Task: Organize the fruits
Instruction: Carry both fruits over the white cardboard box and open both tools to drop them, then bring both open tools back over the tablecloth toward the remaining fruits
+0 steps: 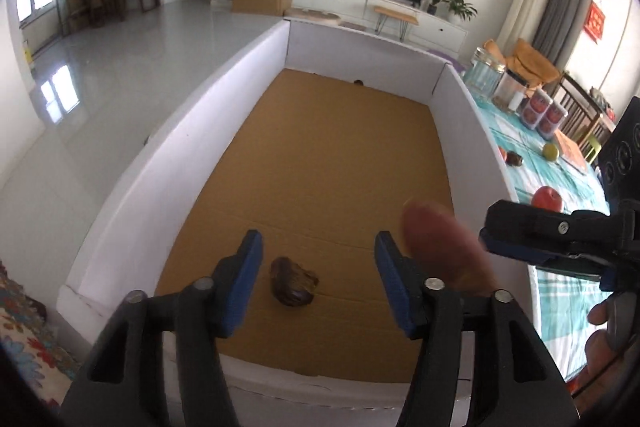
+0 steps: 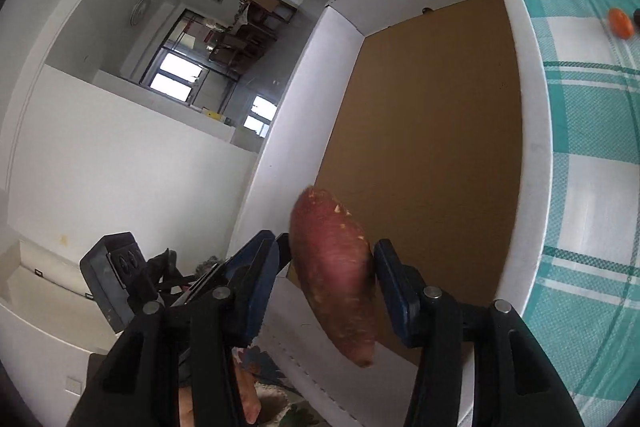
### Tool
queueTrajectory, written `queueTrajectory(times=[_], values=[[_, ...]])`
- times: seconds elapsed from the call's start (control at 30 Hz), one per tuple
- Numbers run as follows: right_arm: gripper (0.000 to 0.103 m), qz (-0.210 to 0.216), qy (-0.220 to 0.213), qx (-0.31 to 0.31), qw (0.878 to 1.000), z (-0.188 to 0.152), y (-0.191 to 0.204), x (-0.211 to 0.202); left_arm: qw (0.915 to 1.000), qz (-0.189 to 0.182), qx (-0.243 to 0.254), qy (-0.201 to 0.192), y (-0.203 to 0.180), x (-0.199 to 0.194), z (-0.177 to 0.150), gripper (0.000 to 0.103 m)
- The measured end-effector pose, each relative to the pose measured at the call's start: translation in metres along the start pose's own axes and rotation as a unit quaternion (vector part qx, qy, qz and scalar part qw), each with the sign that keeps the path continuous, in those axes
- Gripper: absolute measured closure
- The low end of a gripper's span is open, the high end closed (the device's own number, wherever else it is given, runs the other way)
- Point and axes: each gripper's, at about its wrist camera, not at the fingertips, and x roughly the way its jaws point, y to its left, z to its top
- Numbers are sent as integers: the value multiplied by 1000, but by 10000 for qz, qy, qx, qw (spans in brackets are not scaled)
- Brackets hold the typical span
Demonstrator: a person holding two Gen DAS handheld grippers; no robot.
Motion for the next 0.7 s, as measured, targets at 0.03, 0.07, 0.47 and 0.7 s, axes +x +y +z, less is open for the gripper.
queueTrajectory(times=[0.03,0.07,0.47,0.7], values=[[51,-6,-72,2,10000,2,-2,-5,10000,4,-17,-20,-2,1,1,28],[48,-42,-177,-10,9998,3,-3,-12,10000,-19,-15,-38,-4,1,2,28],[9,-3697,-1985,14,9077,-52,-129,-196,9817,-1130,1329,-758,-129,-22,2,13],[9,-5227,-2150,718,8218,-101,-226,-297,9755,-442,2107,-460,-169,4,-14,14]])
